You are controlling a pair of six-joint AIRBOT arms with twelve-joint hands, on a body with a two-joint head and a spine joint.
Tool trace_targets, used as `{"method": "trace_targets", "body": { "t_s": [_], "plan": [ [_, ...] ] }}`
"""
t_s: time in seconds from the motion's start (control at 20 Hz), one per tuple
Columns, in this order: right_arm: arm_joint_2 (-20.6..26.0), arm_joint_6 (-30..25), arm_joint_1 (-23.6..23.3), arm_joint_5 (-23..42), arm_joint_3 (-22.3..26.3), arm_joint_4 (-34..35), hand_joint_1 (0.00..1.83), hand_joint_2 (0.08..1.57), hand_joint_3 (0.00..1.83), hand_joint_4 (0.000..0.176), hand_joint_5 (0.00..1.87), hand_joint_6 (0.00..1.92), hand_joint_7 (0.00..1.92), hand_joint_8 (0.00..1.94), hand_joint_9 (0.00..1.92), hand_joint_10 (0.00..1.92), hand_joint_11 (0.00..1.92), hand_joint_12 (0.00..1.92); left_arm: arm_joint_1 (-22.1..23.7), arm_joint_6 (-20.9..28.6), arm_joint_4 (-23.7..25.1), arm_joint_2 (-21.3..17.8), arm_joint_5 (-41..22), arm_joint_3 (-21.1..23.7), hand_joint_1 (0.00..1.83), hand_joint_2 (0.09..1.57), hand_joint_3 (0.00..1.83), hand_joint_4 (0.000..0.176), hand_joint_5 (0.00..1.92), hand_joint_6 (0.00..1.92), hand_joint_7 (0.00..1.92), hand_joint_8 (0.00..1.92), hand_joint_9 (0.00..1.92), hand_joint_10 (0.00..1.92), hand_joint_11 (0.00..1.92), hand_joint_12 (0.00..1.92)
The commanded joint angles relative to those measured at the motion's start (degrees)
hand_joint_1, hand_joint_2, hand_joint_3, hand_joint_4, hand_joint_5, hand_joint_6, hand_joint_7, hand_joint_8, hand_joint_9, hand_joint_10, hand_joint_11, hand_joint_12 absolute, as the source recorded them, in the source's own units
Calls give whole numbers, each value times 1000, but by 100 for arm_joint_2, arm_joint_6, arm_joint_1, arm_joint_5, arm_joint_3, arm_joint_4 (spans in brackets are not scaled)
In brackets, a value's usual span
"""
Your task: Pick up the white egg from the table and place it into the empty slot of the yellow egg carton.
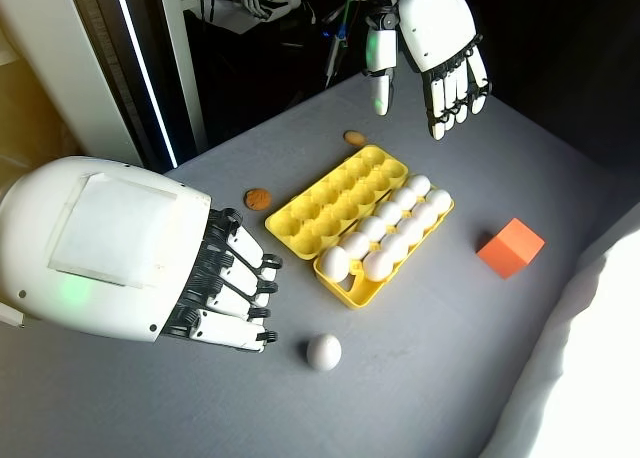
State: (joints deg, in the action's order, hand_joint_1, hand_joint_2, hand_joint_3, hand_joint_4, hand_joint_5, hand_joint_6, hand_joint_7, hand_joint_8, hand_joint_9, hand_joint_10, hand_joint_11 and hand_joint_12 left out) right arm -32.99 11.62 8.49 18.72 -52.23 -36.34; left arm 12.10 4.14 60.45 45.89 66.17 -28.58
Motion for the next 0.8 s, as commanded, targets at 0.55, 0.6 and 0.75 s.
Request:
{"method": "trace_targets", "body": {
  "t_s": [0.55, 0.6, 0.75],
  "plan": [
    [51, -38, -148, 172, -12, 152, 649, 1012, 0, 0, 192, 0, 204, 0, 161, 0, 0, 375, 66, -74, 467, -56, 61, 3, 0, 1315, 3, 0, 112, 22, 103, 14, 72, 11, 9, 4],
    [-3, -38, -199, -8, -59, 152, 769, 958, 0, 0, 150, 0, 172, 0, 135, 0, 0, 328, 66, -74, 467, -56, 62, 3, 0, 1320, 2, 0, 134, 10, 122, 8, 91, 8, 14, 8],
    [-310, -42, -199, -29, -389, 153, 888, 917, 0, 0, 41, 0, 49, 0, 36, 0, 0, 105, 66, -93, 465, -56, 69, 3, 0, 1329, 2, 0, 165, 0, 159, 1, 133, 3, 59, 39]
  ]
}}
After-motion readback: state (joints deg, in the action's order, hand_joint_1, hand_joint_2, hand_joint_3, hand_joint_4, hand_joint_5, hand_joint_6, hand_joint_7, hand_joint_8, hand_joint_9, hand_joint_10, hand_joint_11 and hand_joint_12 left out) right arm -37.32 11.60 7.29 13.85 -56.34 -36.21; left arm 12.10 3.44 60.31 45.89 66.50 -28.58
